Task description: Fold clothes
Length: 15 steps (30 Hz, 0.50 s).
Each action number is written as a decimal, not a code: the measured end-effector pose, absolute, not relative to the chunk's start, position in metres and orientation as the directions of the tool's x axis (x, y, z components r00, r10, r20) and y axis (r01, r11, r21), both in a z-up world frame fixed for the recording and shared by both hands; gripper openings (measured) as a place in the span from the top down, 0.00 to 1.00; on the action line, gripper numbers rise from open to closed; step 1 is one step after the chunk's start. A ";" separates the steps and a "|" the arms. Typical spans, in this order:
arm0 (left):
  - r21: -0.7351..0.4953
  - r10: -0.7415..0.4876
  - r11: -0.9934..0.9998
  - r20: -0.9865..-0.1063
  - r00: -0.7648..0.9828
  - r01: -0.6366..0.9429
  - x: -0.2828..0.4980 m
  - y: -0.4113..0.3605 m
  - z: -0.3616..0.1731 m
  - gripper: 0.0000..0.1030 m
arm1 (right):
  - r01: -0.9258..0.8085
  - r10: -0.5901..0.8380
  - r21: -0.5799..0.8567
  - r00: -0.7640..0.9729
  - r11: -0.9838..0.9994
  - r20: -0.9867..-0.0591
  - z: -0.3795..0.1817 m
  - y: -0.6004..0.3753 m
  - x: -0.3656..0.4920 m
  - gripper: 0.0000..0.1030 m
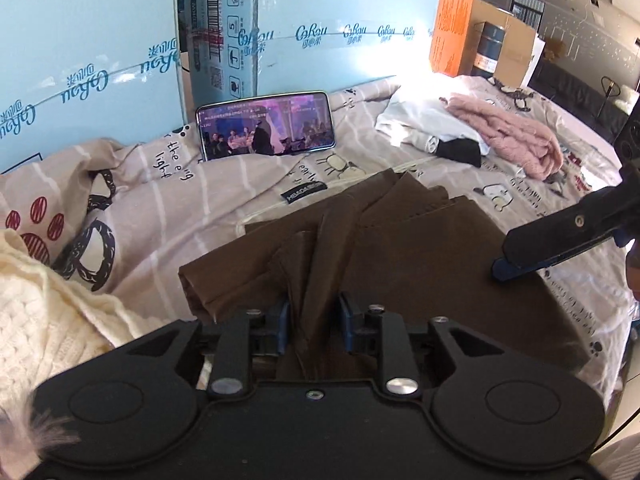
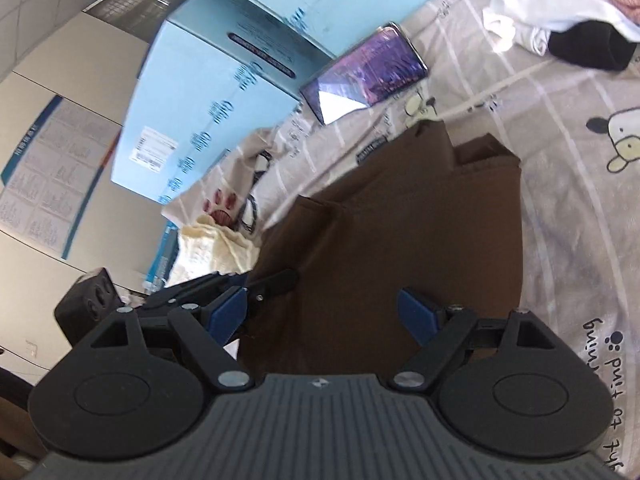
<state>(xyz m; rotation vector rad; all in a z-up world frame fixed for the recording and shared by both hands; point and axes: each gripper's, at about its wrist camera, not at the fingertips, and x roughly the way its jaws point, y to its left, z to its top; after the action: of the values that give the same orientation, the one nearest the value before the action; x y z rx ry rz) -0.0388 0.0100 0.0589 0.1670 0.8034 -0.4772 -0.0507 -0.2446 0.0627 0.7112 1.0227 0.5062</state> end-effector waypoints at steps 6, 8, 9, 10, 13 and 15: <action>-0.004 -0.217 0.943 -0.764 0.608 0.332 -0.027 0.013 0.051 0.22 | -0.041 0.676 0.739 0.441 0.672 -0.590 0.056 -0.250 -0.049 0.21; -0.061 -0.229 0.954 -0.783 0.578 0.295 -0.020 0.018 0.049 0.19 | -0.053 0.670 0.729 0.445 0.682 -0.595 0.061 -0.251 -0.048 0.21; -0.090 -0.236 0.957 -0.792 0.563 0.275 -0.016 0.020 0.048 0.18 | -0.055 0.665 0.727 0.457 0.684 -0.591 0.065 -0.253 -0.048 0.21; -0.127 -0.252 0.958 -0.800 0.545 0.257 -0.012 0.023 0.047 0.18 | -0.054 0.659 0.729 0.476 0.683 -0.582 0.069 -0.258 -0.049 0.21; -0.210 -0.286 0.957 -0.815 0.505 0.202 -0.002 0.028 0.044 0.17 | -0.041 0.622 0.710 0.519 0.703 -0.586 0.077 -0.271 -0.050 0.21; -0.254 -0.314 0.949 -0.812 0.492 0.185 0.003 0.028 0.044 0.17 | -0.026 0.574 0.662 0.524 0.749 -0.629 0.079 -0.277 -0.048 0.21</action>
<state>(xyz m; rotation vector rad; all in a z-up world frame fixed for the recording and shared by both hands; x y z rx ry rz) 0.0033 0.0275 0.0436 -0.1397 1.0126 -0.3038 -0.0483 -0.2774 0.0794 0.6459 0.9632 0.3900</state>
